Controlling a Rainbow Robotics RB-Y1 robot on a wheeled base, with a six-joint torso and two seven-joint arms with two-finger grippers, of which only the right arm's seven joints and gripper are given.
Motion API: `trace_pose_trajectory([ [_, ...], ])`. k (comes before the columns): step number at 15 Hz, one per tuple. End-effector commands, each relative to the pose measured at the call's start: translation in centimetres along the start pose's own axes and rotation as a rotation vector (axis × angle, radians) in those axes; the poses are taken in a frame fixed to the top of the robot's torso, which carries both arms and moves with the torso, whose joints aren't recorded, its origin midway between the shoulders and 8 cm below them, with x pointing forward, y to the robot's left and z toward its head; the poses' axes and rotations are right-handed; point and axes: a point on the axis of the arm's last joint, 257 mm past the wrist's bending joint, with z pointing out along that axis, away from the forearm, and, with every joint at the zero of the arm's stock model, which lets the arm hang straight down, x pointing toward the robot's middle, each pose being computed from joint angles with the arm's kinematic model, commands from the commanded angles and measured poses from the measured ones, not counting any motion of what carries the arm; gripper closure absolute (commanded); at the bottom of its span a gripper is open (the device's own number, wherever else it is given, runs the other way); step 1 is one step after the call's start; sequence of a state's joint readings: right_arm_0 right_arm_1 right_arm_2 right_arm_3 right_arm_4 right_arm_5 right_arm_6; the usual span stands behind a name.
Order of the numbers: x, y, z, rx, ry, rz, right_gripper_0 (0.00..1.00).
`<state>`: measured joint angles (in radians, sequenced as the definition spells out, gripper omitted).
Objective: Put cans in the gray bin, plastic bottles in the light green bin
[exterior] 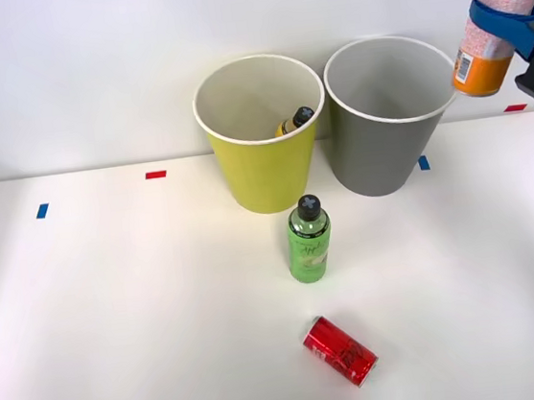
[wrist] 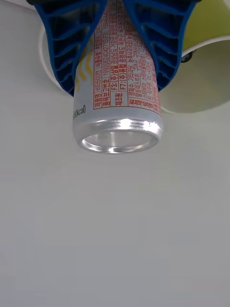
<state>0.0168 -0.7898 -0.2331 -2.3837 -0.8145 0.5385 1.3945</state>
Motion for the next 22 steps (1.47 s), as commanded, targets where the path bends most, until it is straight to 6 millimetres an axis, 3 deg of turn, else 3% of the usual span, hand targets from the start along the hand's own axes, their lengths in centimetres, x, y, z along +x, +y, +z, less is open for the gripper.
trace_pose_trajectory([
  [1, -0.1, -1.0, 2.1, 0.003, -0.003, 0.015, 1.0],
  [12, 4.0, -1.8, 11.3, 0.03, 0.051, -0.007, 1.0],
  [19, 5.0, -0.8, 14.3, 0.039, 0.055, -0.008, 1.0],
  [22, 5.5, -1.4, 15.3, 0.067, 0.06, -0.025, 1.0],
])
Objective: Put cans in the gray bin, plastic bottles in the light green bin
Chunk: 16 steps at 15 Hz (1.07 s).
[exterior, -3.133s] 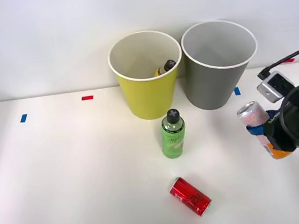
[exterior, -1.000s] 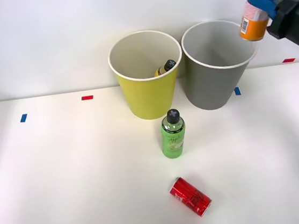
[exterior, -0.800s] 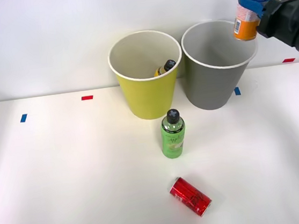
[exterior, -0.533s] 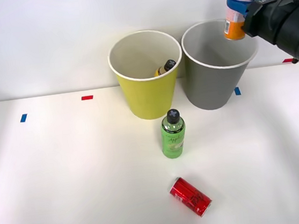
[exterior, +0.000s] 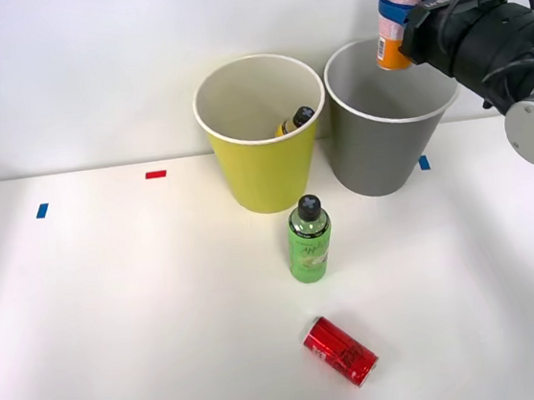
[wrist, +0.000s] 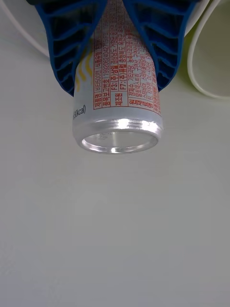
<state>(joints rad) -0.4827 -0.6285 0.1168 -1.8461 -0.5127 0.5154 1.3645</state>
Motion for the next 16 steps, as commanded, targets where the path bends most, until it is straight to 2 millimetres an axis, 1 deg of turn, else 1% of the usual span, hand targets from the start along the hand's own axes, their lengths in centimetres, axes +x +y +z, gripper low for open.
trace_pose_trajectory([
  [1, 0.4, -0.3, 0.9, 0.018, 0.004, -0.002, 1.0],
  [7, 1.0, 0.9, 1.4, 0.006, 0.015, -0.017, 1.0],
  [8, 1.1, 1.0, 1.4, 0.004, 0.016, -0.017, 0.96],
  [10, 1.1, 0.8, 1.4, 0.012, 0.016, -0.032, 0.24],
  [11, 1.1, 0.7, 1.4, 0.013, 0.014, -0.035, 0.0],
  [16, 0.8, 0.9, 1.3, 0.008, 0.001, -0.035, 0.0],
])
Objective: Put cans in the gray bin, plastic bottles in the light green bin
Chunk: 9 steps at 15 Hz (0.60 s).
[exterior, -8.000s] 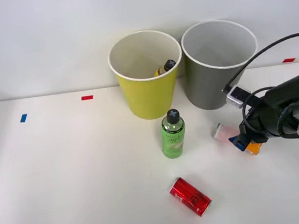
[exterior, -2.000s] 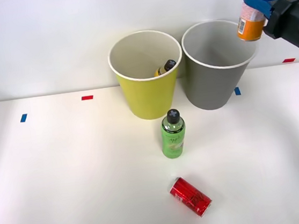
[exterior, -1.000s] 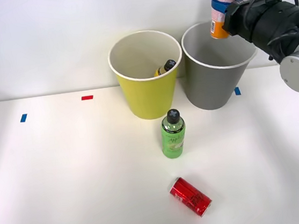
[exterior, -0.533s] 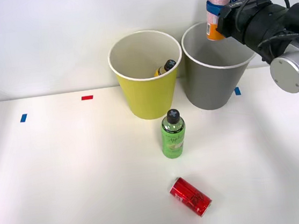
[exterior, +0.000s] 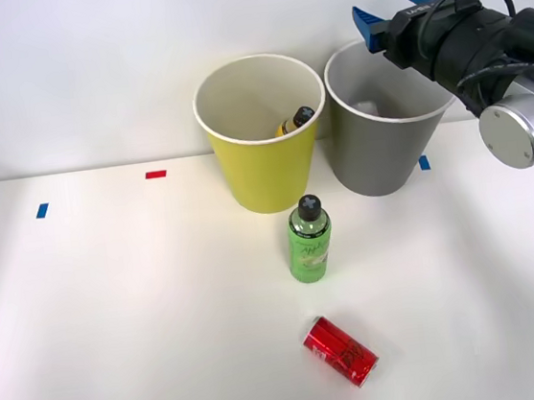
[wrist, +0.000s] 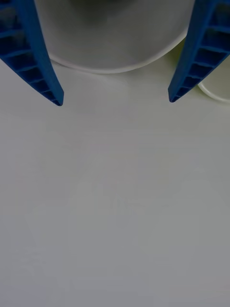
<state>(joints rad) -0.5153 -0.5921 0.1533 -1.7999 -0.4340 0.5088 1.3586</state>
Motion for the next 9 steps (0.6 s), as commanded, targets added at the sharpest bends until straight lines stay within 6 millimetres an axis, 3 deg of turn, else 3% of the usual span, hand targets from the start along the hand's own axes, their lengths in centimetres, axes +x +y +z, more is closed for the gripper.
trace_pose_trajectory([
  [1, -0.2, 0.1, 0.0, -0.003, -0.008, 0.0, 0.0],
  [5, -0.1, -0.1, -1.1, -0.011, -0.083, 0.004, 0.0],
  [9, 0.5, 1.3, -5.8, -0.05, -0.22, 0.04, 0.0],
])
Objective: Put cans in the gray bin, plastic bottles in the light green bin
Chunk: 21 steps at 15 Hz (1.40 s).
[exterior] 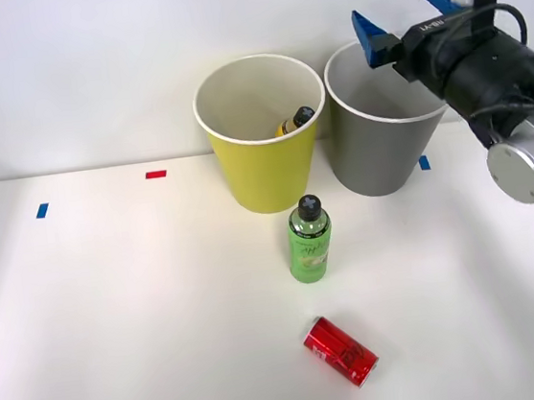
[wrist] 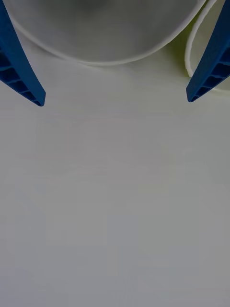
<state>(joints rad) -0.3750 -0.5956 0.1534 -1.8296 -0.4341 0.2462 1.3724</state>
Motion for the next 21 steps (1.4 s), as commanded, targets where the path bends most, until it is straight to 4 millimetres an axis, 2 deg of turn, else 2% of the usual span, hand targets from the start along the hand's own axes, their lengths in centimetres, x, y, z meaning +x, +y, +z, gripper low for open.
trace_pose_trajectory([
  [1, -0.3, 1.6, -4.1, -0.031, -0.095, 0.035, 0.0],
  [3, -0.1, 1.9, -5.9, -0.035, -0.137, 0.045, 0.0],
  [8, 2.1, 1.2, -11.3, -0.006, -0.192, 0.084, 0.0],
  [9, 2.8, 1.0, -12.2, 0.003, -0.19, 0.093, 0.0],
  [14, 7.4, -0.5, -19.8, 0.099, -0.162, 0.151, 0.0],
  [21, 12.9, -1.3, -27.7, 0.271, -0.073, 0.239, 0.0],
])
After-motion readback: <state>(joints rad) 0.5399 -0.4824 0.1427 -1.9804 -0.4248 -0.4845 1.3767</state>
